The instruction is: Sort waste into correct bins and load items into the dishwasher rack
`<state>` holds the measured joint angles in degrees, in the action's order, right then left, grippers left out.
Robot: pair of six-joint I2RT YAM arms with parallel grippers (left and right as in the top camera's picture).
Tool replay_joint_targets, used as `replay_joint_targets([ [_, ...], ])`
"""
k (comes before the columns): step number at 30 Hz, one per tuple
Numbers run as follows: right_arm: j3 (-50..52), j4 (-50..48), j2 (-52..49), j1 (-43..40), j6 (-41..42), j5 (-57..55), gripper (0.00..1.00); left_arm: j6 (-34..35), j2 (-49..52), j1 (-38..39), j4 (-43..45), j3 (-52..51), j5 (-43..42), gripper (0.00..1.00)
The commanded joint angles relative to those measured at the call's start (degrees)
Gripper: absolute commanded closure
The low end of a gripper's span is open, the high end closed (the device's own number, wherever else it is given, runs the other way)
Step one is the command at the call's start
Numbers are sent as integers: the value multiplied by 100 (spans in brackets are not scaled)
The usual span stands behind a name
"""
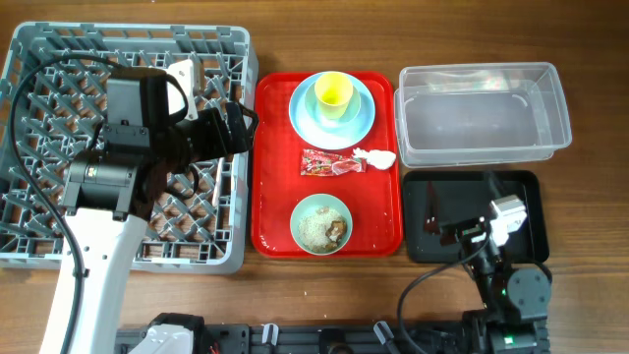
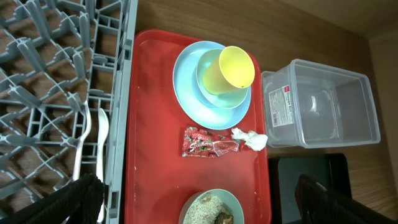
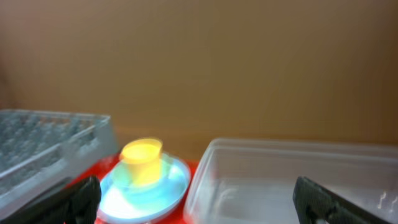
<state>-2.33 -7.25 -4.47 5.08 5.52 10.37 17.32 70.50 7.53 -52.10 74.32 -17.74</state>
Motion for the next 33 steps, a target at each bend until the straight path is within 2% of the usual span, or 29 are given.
replay_joint_targets([
  [1,-1193,914,-260,-24,813,297,0,28,-22,-31,11,79,-85,0],
  [3,-2048,1606,-789,-22,813,313,0,28,-22,-31,11,79,-85,0],
  [6,-3945,3141,-2306,-22,713,933,0,28,-22,-31,11,79,-83,0],
  [8,-5318,4424,-3373,-22,273,1635,0,28,-22,-31,9,79,-83,0],
  [9,-6227,5320,-4070,-22,197,1915,0,28,-22,-31,11,79,-85,0],
  [10,-6787,5807,-4527,-22,219,2100,0,28,-22,-31,11,79,-85,0],
  [12,-7552,6087,-5292,-22,597,2673,0,28,-22,-31,9,79,-85,0],
  [13,-7643,5967,-5591,-22,905,2717,0,28,-22,-31,11,79,-85,0],
  [14,-7641,5880,-5847,-22,1410,2741,6,28,-22,-31,11,79,-85,0],
  [15,-7630,5871,-6024,-2,1510,2704,27,28,-22,-31,11,79,-85,0],
  [16,-7608,5862,-6181,70,1480,2531,41,28,-22,-31,11,79,-85,0],
  [17,-7593,5836,-6304,192,1226,2304,46,28,-22,-31,11,79,-85,0],
  [20,-7593,5908,-6673,977,186,1845,48,28,-22,-31,11,79,-85,0],
  [23,-7593,6050,-7055,1567,192,824,54,28,-22,-31,9,79,-85,0],
  [26,-7593,6067,-7803,2159,-238,588,55,28,-22,-31,11,79,-85,0],
  [33,-7593,5845,-9106,2337,-616,223,49,28,-22,-31,11,79,-85,0],
])
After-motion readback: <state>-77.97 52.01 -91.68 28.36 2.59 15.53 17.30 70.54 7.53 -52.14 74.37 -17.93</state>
